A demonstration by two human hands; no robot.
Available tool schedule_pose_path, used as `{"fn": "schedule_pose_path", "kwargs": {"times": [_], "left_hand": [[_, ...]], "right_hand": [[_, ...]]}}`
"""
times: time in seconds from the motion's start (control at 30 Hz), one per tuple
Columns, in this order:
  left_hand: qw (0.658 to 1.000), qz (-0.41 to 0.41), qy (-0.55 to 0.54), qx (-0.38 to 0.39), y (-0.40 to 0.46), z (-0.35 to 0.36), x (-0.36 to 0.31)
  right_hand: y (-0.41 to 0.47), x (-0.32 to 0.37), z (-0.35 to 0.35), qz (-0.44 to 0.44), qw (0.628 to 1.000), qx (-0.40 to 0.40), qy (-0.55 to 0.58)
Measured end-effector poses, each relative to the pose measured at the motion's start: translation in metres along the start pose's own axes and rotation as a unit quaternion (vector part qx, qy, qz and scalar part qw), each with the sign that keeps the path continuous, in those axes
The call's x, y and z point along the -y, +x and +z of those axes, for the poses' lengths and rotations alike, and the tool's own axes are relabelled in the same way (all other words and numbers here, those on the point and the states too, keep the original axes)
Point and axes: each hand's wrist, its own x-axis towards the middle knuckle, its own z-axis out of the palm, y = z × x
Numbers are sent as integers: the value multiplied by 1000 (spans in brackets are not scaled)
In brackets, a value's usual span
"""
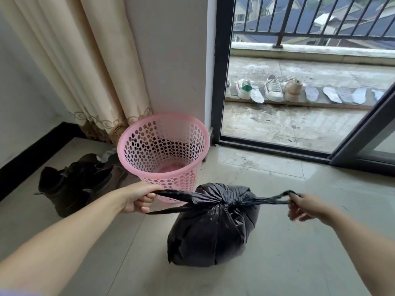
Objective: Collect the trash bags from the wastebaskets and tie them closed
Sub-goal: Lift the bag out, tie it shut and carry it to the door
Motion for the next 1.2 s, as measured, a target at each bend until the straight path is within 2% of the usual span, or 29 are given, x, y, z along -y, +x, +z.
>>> {"fn": "schedule_pose_path", "kwargs": {"times": [0.1,0.17,0.2,0.27,0.33,0.37,0.43,0.5,0.57,0.6,0.67,0.73,0.8,0.87,1.0,1.07,1.13,1.2], "left_hand": [[978,81,191,-8,-8,12,-10],[928,150,340,8,-18,28,-22],[896,187,403,18,-24,39,-30],[802,280,528,-4,-35,60,-49],[708,369,598,-65,-49,79,-70],[685,412,593,-95,-54,86,-76],[673,495,531,-147,-57,93,-79],[681,534,466,-184,-51,94,-75],[733,520,410,-158,-44,95,-74],[775,497,374,-112,-45,96,-75],[859,411,304,33,-47,98,-79],[898,333,237,164,-43,95,-81],[904,290,214,230,-35,89,-80],[912,273,178,247,-20,88,-71],[943,288,18,165,1,99,-63],[947,275,-71,153,10,99,-63],[947,261,-103,157,19,98,-61],[954,272,-32,118,33,99,-54]], "right_hand": [[-4,50,0,-52,980,26,191],[-15,91,2,-118,941,92,303],[-23,110,6,-155,929,124,314],[-40,138,18,-224,927,171,248],[-58,157,34,-274,923,236,130],[-67,164,41,-290,914,276,66],[-83,171,54,-306,892,330,-37],[-93,173,62,-320,889,315,-93],[-97,174,65,-338,892,273,-127],[-97,173,65,-342,892,258,-142],[-93,172,63,-343,891,248,-163],[-89,171,60,-333,891,261,-164],[-85,169,57,-316,897,290,-111],[-78,167,55,-302,903,307,-9],[-56,157,54,-293,922,242,81],[-45,149,55,-297,933,186,79],[-37,141,62,-312,943,108,32],[-29,131,72,-354,932,22,-71]]}}
